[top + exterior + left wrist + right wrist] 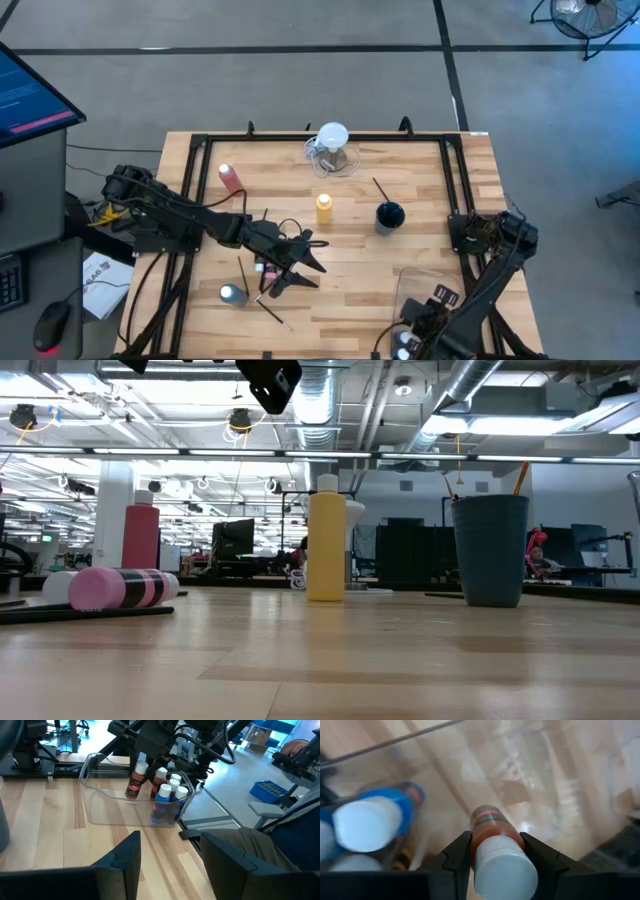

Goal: Pick & Place Paint Supplies
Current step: Put the top small brown bottle into the transparent bin

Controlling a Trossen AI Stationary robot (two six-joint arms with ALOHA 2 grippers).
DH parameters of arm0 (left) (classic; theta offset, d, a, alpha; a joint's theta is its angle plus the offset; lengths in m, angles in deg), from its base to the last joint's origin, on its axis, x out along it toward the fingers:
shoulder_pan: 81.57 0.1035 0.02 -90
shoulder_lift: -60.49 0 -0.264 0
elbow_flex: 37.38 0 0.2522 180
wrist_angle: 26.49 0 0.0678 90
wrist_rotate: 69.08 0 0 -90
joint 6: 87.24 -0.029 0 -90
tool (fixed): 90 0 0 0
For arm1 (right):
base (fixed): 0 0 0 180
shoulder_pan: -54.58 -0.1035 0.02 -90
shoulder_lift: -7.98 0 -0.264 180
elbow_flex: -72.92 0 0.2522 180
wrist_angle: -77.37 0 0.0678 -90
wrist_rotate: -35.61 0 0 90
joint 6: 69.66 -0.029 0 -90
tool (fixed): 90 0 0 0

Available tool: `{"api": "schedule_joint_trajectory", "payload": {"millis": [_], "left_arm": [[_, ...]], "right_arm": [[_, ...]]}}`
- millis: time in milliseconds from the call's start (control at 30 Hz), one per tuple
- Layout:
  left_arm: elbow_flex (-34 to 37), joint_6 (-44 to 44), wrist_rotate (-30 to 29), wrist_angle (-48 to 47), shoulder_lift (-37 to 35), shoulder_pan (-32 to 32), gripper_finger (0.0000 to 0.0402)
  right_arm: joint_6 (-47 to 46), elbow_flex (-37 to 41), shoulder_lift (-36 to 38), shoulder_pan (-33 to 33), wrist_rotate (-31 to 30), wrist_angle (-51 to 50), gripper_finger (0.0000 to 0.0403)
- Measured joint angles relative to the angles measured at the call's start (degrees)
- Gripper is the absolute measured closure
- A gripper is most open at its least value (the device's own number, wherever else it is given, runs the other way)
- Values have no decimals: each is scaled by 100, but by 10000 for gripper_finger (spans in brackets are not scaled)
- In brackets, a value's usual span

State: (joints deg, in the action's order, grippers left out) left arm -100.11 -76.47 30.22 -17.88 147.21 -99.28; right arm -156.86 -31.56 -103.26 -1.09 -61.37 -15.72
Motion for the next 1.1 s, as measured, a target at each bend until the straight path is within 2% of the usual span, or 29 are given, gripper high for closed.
{"api": "schedule_joint_trajectory", "payload": {"millis": [133,567,767,933,1100], "left_arm": [[0,1,0,0,0,0,238],[0,-1,1,44,0,0,238],[0,-1,0,46,0,0,238],[0,-1,0,55,0,0,238],[0,-1,2,55,0,0,238]], "right_arm": [[-53,0,0,-70,29,374,271],[-268,0,-2,-133,-60,662,271],[-179,0,-2,-120,-83,187,271],[229,0,-2,26,-348,142,271],[486,0,-2,122,-361,-80,271]]}}
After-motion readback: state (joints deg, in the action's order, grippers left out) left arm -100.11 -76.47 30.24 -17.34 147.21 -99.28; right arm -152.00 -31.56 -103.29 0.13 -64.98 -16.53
